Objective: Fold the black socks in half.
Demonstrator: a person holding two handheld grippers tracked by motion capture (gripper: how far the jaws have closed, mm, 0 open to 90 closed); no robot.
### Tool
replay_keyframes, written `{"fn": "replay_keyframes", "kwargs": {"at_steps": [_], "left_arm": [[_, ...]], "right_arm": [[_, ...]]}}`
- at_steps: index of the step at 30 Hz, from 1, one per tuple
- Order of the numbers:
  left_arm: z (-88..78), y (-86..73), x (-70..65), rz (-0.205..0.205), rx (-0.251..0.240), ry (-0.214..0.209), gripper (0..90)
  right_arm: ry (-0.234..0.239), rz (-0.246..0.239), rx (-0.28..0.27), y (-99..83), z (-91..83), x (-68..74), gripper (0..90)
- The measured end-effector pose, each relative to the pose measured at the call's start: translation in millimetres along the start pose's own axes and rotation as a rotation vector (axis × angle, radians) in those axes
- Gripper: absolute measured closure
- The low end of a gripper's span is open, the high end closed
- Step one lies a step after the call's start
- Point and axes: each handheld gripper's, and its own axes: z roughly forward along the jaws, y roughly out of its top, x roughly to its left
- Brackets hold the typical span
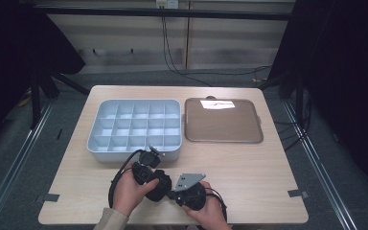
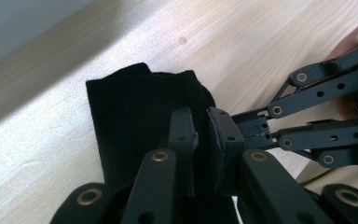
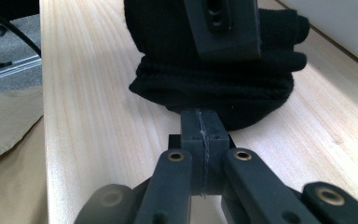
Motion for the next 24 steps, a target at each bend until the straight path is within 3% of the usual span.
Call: {"fn": "replay_keyframes", "kwargs": {"at_steps": [16,24], "left_arm": [[9.6,-2.0,1.6,-0.005,0.010,0.040,81.7],[10.0,-2.3,3.2,0.002,0.018,0.083,83.1]], "right_arm": [[0.003,0.004,0.003,-0.2,-0.2,-0.2,90.0],[0.004,0.008,0.002,-0.3,-0.4,0.1,90.0]]}}
